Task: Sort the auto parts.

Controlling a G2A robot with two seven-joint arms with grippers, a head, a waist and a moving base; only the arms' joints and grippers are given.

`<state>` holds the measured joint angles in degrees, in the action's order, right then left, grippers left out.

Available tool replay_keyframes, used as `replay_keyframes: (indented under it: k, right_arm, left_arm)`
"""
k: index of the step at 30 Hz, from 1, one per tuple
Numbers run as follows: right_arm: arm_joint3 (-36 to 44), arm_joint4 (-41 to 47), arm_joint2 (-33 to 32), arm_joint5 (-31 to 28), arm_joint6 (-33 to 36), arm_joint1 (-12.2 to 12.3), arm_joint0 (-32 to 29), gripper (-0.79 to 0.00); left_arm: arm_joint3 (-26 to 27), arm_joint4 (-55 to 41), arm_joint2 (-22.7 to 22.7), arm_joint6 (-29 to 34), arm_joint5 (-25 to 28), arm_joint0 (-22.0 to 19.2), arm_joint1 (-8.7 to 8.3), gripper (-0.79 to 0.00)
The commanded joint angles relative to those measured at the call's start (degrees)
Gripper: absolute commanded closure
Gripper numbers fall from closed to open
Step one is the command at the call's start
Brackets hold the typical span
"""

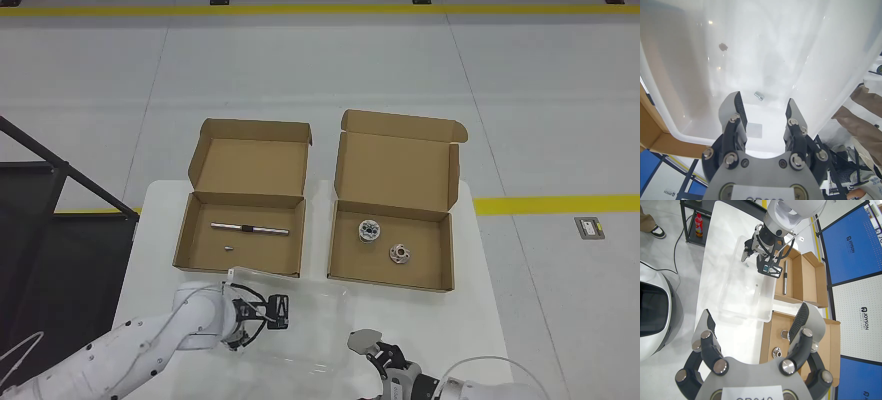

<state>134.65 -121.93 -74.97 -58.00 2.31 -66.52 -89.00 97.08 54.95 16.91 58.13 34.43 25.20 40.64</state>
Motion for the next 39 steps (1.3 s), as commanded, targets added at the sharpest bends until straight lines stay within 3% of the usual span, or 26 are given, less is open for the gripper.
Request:
replay_keyframes:
  k: [1,4,7,22,32,39]
  right_arm:
    - [0.00,-0.01,0.00,0.00,-0.01,0.00,0.00,-0.785]
    - [0.00,-0.01,0.00,0.00,-0.01,0.00,0.00,-0.785]
    - [0.00,-0.01,0.00,0.00,-0.01,0.00,0.00,-0.785]
    - [0.00,-0.01,0.00,0.00,-0.01,0.00,0.00,-0.785]
    - [0.00,-0.01,0.00,0.00,-0.01,0.00,0.00,-0.785]
    - [0.00,-0.01,0.00,0.00,-0.01,0.00,0.00,-0.785]
  left_arm:
    - [-1.11,-0.18,-0.06,0.33,-0.29,0.16,0.62,-0.462]
    - [-2.72,-0.43,-0.10,1.09,-0.66,0.38,1.51,-0.394]
    - [-3.95,-0.47,0.01,1.46,-0.71,0.63,2.21,-0.416]
    - [-10.77,1.26,1.49,-1.63,1.95,1.85,4.53,-0.348]
    - [-14.24,1.59,2.47,-2.87,4.24,2.09,6.04,-0.289]
    - [-16.52,1.62,2.97,-3.39,5.83,2.15,7.14,-0.206]
